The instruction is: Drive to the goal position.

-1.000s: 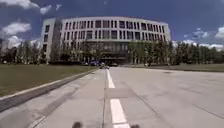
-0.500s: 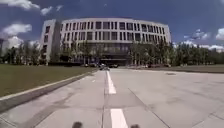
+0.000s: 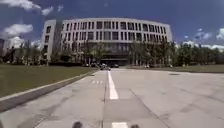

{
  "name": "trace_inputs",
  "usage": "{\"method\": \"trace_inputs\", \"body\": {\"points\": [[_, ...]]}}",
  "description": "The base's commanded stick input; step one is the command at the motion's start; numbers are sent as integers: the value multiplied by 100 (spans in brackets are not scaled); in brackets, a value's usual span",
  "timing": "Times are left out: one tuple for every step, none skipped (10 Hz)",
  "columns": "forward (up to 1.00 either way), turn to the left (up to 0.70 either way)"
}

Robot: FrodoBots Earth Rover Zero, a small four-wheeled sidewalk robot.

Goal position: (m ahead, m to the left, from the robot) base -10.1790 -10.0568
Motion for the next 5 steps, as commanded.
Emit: {"method": "trace_inputs", "body": {"points": [[70, 0], [70, 0], [70, 0], [70, 0], [70, 0]]}}
